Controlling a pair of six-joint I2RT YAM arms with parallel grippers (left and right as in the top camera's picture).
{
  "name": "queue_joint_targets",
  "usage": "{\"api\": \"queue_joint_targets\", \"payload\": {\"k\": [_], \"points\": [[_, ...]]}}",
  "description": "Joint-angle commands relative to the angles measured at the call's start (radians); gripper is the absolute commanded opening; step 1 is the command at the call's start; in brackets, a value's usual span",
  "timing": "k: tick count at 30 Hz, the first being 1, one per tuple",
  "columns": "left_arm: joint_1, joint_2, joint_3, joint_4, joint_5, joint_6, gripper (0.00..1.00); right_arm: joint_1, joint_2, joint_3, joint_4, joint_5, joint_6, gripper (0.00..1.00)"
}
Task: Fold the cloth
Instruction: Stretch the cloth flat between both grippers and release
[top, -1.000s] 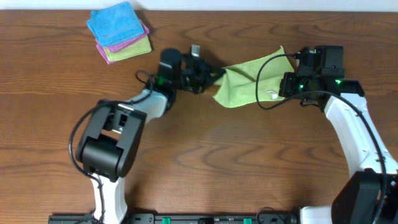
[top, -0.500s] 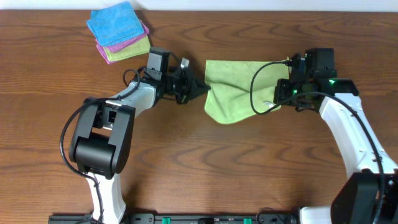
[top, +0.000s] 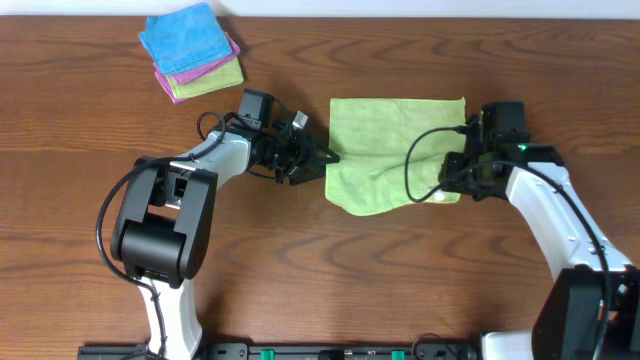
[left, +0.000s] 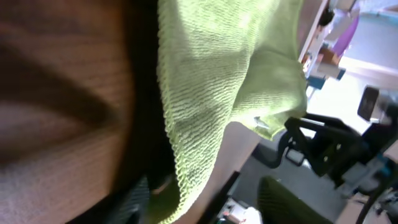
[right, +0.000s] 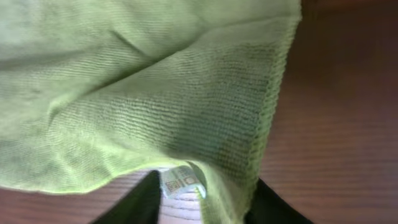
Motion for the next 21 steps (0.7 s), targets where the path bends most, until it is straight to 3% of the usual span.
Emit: {"api": "queue_joint_targets", "payload": {"k": [1, 10, 16, 21], "points": [[0.026, 0.003, 0.01, -0.022, 0.001, 0.044, 0.71, -0.033, 0.002, -0.006, -0.006, 0.074, 0.013, 0.47], [0.087, -0.039, 0.01, -0.146, 0.03, 0.172, 0.9, -0.127, -0.04, -0.006, -0.095, 0.07, 0.018, 0.49], [0.081, -0.057, 0.009, -0.292, -0.027, 0.309, 0.97, -0.179, -0.086, -0.022, -0.103, -0.062, 0.01, 0.49], [0.051, -0.056, 0.007, -0.318, -0.097, 0.33, 0.97, -0.219, -0.117, -0.102, -0.062, -0.15, 0.003, 0.49]]}}
